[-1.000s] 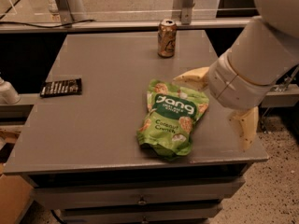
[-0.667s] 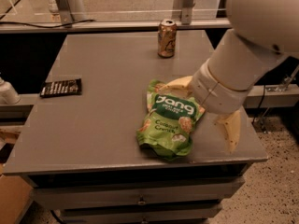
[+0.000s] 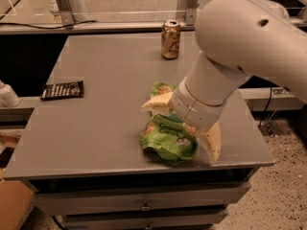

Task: Pick green rice chip bag

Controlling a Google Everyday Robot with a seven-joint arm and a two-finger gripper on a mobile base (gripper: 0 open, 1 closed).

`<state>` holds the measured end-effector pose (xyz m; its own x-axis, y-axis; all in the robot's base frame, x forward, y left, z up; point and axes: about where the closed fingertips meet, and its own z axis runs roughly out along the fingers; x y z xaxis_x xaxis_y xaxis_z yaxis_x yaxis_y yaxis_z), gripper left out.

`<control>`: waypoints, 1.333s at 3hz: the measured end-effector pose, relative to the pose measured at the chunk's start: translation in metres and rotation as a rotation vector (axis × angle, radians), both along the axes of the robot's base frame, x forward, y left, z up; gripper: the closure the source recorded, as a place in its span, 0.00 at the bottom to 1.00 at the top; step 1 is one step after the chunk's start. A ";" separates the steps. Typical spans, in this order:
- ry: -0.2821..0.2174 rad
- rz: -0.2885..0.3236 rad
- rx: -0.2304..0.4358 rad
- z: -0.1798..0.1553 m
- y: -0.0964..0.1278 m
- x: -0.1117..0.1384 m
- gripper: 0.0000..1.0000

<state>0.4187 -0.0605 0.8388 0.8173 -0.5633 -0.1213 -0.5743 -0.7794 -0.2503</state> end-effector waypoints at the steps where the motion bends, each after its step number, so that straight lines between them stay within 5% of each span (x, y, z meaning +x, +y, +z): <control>1: -0.018 0.052 -0.009 -0.007 0.014 -0.001 0.15; 4: -0.094 0.113 -0.035 0.012 0.027 -0.002 0.86</control>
Offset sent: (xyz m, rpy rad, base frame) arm 0.0010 0.0246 -0.0046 -0.0431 -0.0726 0.1096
